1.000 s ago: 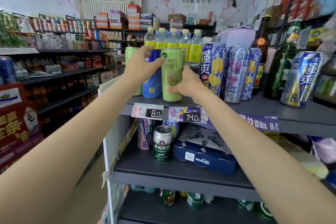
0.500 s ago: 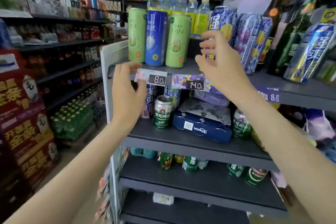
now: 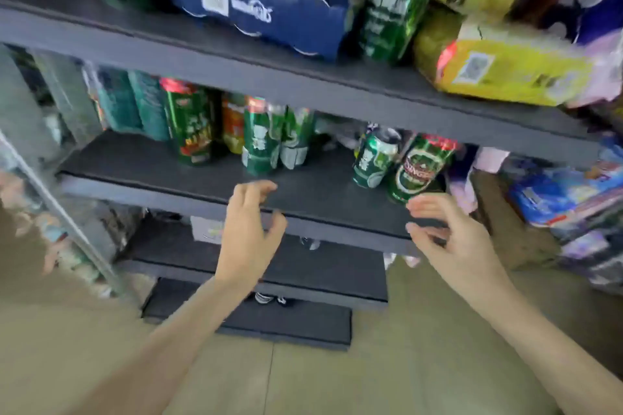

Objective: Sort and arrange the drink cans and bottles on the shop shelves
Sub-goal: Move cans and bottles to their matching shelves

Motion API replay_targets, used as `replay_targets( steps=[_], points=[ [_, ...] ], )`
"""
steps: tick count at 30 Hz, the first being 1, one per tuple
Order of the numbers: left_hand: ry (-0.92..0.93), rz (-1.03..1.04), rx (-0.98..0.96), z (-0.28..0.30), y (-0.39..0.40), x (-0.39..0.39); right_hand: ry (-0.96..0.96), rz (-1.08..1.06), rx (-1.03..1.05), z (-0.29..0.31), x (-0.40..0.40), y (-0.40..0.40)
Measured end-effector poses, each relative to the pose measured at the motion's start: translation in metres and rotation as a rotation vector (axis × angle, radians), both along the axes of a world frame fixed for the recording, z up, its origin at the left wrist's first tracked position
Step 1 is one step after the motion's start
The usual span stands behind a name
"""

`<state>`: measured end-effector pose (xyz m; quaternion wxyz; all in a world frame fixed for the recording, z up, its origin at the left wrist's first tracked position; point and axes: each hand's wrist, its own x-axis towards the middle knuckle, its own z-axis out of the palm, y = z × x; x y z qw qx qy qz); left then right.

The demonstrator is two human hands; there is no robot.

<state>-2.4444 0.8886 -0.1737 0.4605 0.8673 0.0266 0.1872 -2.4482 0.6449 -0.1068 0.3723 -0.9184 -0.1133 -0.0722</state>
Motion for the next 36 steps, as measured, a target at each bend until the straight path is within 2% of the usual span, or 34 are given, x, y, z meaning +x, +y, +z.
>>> replay_targets(
  steps=[5, 9, 11, 15, 20, 27, 33, 36],
  points=[
    [-0.008, -0.104, -0.023, -0.03, -0.078, 0.066, 0.046, -0.296, 0.167, -0.068, 0.063, -0.047],
    [0.207, -0.143, -0.15, -0.044, -0.123, 0.124, 0.148, -0.316, 0.385, -0.104, 0.114, -0.054],
    [0.202, -0.142, -0.163, -0.051, -0.138, 0.148, 0.112, -0.312, 0.508, -0.115, 0.133, -0.056],
    [0.073, -0.1, -0.146, -0.057, -0.146, 0.167, 0.03, -0.296, 0.508, -0.125, 0.145, -0.056],
    [0.023, -0.026, -0.082, -0.058, -0.132, 0.151, -0.037, -0.293, 0.478, -0.123, 0.142, -0.048],
    [0.026, 0.149, 0.166, -0.054, -0.08, 0.127, -0.001, -0.192, 0.366, -0.122, 0.16, 0.005],
    [-0.041, 0.249, 0.177, -0.064, -0.083, 0.124, 0.027, -0.156, 0.239, -0.121, 0.18, 0.033],
    [-0.048, 0.274, 0.215, -0.065, -0.084, 0.126, 0.049, -0.107, 0.422, -0.116, 0.173, 0.018]
  ],
)
